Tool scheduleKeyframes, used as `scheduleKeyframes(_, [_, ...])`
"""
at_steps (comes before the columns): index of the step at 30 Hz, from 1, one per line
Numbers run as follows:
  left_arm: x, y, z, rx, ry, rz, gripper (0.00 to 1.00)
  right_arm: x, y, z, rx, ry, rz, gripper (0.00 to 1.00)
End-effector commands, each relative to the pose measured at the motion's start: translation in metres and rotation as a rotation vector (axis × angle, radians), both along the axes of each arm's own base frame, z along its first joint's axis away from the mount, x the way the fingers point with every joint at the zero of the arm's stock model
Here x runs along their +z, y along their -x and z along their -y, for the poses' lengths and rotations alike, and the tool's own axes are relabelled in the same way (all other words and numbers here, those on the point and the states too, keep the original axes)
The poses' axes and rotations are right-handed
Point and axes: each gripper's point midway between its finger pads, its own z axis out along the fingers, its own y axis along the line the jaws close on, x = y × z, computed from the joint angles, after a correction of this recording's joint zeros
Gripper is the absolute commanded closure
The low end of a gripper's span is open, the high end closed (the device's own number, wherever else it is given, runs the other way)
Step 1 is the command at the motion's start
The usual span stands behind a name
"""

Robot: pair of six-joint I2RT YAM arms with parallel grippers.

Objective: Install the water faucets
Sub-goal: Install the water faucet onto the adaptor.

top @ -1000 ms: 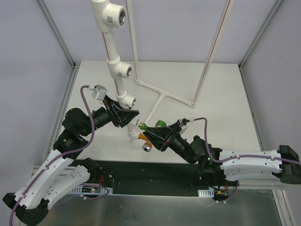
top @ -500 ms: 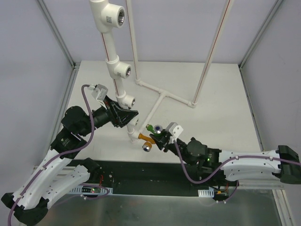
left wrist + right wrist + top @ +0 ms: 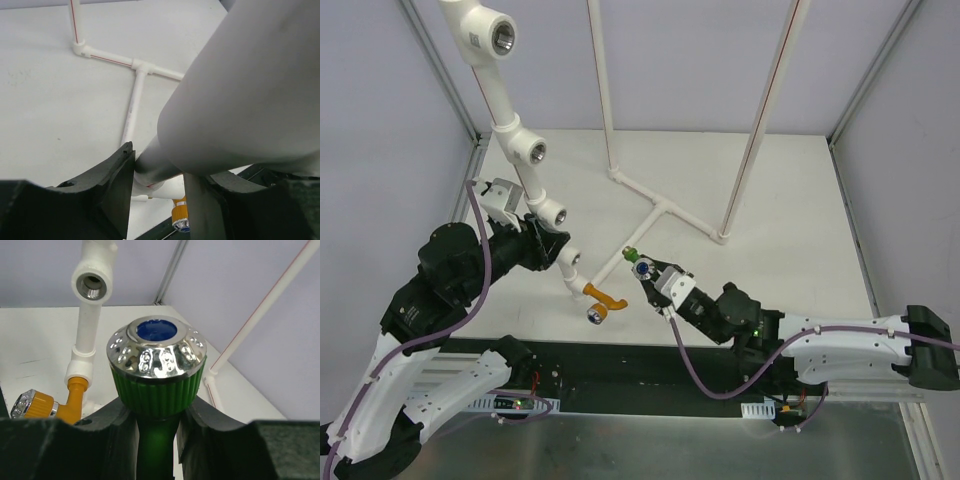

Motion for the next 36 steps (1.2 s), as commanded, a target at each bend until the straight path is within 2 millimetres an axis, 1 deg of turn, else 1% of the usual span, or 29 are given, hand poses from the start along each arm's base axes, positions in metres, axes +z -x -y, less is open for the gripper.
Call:
scheduleKeyframes(1, [-0.012, -0.003, -0.028, 0.108, -0.121, -0.027, 1.0, 0.047, 0.013, -0.021, 0.089, 0.016, 0.166, 1.0])
scheduleKeyframes(2, [-0.011, -0.003, -0.027, 0.107, -0.117, -0.026, 1.0, 0.051, 0.016, -0.025, 0.101, 0.026, 0.183, 1.0])
scheduleKeyframes(6, [-0.013, -0.001, -0.023, 0.083, -0.111, -0.037, 1.0, 0.049, 0.022, -0.038, 0.118, 0.126, 0.267, 1.0])
scheduleKeyframes(8, [-0.013, 0.0, -0.02, 0.069, -0.106, -0.044, 1.0, 0.043, 0.022, -0.042, 0.114, 0.192, 0.308, 1.0])
scheduleKeyframes(14, [-0.019, 0.002, -0.013, 0.038, -0.097, -0.068, 1.0, 0.038, 0.019, -0.054, 0.096, 0.253, 0.365, 1.0])
scheduleKeyframes(20, [-0.022, 0.003, -0.011, 0.028, -0.096, -0.075, 1.0, 0.041, 0.016, -0.069, 0.081, 0.262, 0.397, 1.0])
scheduleKeyframes(23, [-0.019, 0.004, -0.013, 0.029, -0.092, -0.063, 1.0, 0.05, 0.016, -0.075, 0.079, 0.233, 0.407, 1.0])
scheduleKeyframes(27, [-0.019, 0.006, -0.012, 0.022, -0.09, -0.061, 1.0, 0.06, 0.017, -0.079, 0.08, 0.21, 0.413, 1.0])
scheduleKeyframes(36, [-0.02, 0.008, -0.008, 0.002, -0.078, -0.071, 1.0, 0.062, 0.018, -0.087, 0.092, 0.195, 0.407, 1.0])
